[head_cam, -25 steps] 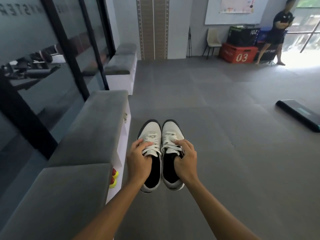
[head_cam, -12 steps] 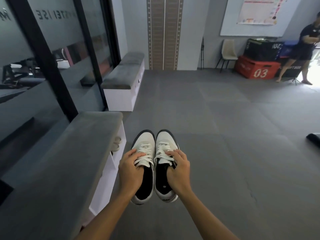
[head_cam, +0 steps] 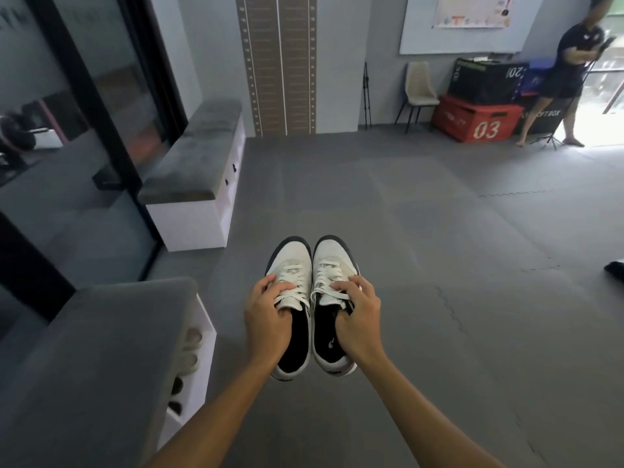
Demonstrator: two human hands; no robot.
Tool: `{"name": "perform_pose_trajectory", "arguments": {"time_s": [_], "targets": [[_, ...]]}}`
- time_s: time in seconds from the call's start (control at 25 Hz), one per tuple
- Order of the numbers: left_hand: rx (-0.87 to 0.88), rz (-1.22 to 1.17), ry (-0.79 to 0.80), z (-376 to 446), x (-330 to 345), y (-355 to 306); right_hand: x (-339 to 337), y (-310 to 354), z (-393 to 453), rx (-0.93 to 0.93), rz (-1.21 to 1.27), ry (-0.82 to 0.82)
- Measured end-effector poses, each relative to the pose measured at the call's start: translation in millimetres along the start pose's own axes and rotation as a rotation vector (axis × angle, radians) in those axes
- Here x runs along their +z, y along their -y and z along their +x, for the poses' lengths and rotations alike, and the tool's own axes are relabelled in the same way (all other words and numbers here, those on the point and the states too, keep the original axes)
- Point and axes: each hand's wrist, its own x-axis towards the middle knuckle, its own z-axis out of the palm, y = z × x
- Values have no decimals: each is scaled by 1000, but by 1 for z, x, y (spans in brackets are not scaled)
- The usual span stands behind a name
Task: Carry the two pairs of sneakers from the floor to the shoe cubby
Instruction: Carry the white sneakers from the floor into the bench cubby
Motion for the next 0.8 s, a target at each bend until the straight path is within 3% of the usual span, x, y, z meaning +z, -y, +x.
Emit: {"name": "perform_pose_trajectory", "arguments": {"time_s": [0.4,0.8], "targets": [[-54,21,-92,327,132,37,103,-31,362,-73,41,135],[-17,-6,-6,678,257,100,220,-55,704,-4,86,172]]}}
